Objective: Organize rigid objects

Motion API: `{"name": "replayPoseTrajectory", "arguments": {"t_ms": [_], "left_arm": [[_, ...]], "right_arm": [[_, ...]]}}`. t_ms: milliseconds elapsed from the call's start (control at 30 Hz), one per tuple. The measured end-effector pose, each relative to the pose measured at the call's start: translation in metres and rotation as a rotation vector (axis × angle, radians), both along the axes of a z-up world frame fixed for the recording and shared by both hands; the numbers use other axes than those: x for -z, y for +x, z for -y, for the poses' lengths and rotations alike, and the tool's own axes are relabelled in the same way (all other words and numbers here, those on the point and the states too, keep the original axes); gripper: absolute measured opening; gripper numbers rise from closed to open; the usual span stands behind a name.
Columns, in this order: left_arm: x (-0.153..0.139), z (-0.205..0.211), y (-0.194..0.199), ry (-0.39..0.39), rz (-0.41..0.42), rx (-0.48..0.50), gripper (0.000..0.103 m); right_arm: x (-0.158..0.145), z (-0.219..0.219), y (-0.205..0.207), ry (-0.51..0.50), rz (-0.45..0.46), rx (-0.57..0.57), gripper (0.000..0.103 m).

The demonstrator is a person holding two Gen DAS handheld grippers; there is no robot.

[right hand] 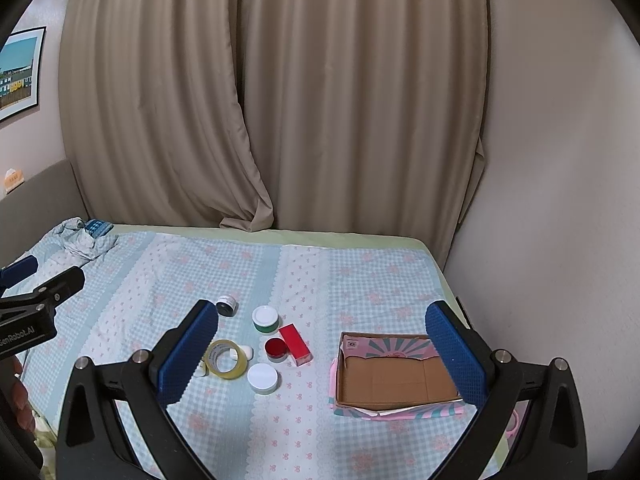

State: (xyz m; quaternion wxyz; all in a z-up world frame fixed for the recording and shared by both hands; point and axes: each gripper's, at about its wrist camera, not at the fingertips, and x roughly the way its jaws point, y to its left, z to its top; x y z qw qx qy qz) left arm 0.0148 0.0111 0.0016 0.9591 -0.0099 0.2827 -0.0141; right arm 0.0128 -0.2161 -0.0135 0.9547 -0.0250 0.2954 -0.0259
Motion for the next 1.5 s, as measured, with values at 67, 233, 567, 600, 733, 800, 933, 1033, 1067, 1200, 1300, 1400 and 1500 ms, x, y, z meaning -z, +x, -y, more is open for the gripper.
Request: {"name": "replayPoseTrajectory", "arguments": {"t_ms": [67, 233, 567, 600, 733, 800, 933, 1033, 1067, 1200, 1300, 1400, 1500], "left_arm": [[0.000, 0.000, 0.000, 0.002, 0.001, -0.001, 0.102], [0.001, -0.001, -0.002, 0.002, -0.001, -0.004, 0.102], [0.002, -0.002, -0.002, 0.002, -0.001, -0.004, 0.102], [0.002, -0.002, -0.002, 0.002, -0.001, -0.004, 0.103], [0.005, -0.007, -0.006, 0.000, 0.000, -0.008, 0.102], [0.006, -0.011, -0.007, -0.001, -0.002, -0.011, 0.102], [0.011, -0.022, -0.007, -0.008, -0.020, -0.011, 0.102], [0.019, -0.033, -0.006, -0.004, -0.055, -0.001, 0.102], [0.021, -0.035, -0.005, -0.001, -0.066, 0.002, 0.102], [0.038, -0.051, 0.004, 0.011, -0.126, 0.037, 0.102], [0.056, -0.059, 0.017, 0.035, -0.159, 0.089, 0.102], [0.079, -0.063, 0.034, 0.069, -0.195, 0.145, 0.102], [0.104, -0.064, 0.056, 0.102, -0.234, 0.194, 0.102]], "right_arm": [[0.000, 0.001, 0.000, 0.008, 0.002, -0.001, 0.103], [0.000, 0.003, -0.003, -0.001, 0.018, 0.012, 0.103], [0.001, 0.002, -0.003, 0.013, 0.013, 0.006, 0.103], [0.001, 0.002, -0.002, 0.015, 0.012, 0.006, 0.103], [0.000, 0.000, -0.006, 0.024, 0.014, 0.004, 0.103], [0.000, -0.001, -0.006, 0.026, 0.015, 0.004, 0.103], [0.000, -0.004, -0.007, 0.031, 0.022, 0.007, 0.103], [0.001, -0.009, -0.004, 0.041, 0.015, 0.012, 0.103], [0.001, -0.010, -0.003, 0.045, 0.011, 0.014, 0.103], [0.012, -0.022, 0.006, 0.062, -0.028, 0.027, 0.103], [0.027, -0.030, 0.014, 0.079, -0.062, 0.035, 0.103], [0.047, -0.039, 0.026, 0.087, -0.106, 0.050, 0.103], [0.069, -0.047, 0.036, 0.066, -0.141, 0.050, 0.103]]}}
